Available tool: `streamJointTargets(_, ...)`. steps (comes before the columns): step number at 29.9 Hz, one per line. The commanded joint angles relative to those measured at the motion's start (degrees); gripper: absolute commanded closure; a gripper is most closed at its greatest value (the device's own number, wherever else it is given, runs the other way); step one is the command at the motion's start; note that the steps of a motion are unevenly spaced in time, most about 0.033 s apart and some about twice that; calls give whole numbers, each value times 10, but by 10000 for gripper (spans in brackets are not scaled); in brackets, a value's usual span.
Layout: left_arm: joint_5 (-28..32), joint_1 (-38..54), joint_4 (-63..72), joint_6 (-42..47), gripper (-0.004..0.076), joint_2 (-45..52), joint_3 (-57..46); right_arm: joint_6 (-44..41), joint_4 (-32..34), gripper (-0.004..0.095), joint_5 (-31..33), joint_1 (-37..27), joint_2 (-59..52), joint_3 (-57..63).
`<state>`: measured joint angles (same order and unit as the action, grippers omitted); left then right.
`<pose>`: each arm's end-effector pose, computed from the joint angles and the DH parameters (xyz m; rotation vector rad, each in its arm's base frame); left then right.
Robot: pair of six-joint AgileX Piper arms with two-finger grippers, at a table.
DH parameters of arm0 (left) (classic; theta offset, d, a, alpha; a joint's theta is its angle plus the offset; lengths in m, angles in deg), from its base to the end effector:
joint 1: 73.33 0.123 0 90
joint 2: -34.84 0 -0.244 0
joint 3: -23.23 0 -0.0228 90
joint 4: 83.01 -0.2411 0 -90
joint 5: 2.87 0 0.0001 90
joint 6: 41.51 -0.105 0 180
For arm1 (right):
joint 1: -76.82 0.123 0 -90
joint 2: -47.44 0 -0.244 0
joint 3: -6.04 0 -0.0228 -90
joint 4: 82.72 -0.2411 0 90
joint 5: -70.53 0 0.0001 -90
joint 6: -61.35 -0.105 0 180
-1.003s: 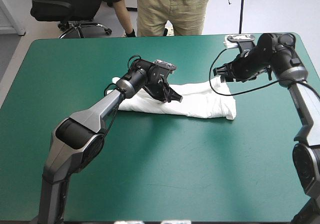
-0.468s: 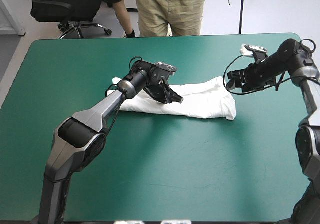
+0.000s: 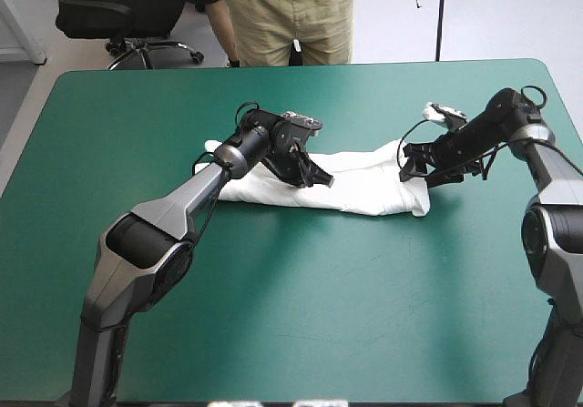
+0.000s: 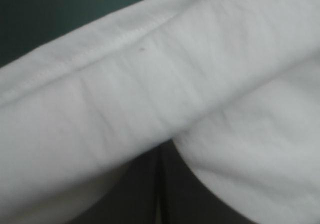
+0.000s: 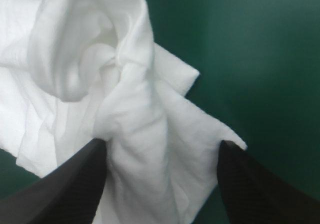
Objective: Fold the cloth
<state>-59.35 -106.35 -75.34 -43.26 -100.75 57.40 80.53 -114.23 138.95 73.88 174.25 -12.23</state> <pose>0.3749 -0.2576 0.1718 0.7631 2.6807 -0.3160 0.3942 0.0309 0.1721 -0.1312 2.8985 0.7367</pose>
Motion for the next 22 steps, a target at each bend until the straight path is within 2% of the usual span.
streamJointTargets(1,0,-2,12,0,741,23,11,12,-24,300,3,19,-14,-13)
streamJointTargets(6,-2,-2,12,-1,741,23,11,12,-24,308,1,47,8,-9)
streamJointTargets(8,-4,-2,12,-1,741,23,11,10,-27,349,1,56,13,-7)
streamJointTargets(10,-4,-2,12,-1,741,23,11,11,-33,471,-1,64,16,-7)
streamJointTargets(12,-4,-2,12,-2,741,23,11,11,-32,661,-3,70,16,-7)
streamJointTargets(14,-4,-2,12,-2,741,23,11,11,-34,915,-4,70,13,-10)
streamJointTargets(22,-4,-2,9,-2,741,23,11,4,-48,921,-3,71,-48,-45)
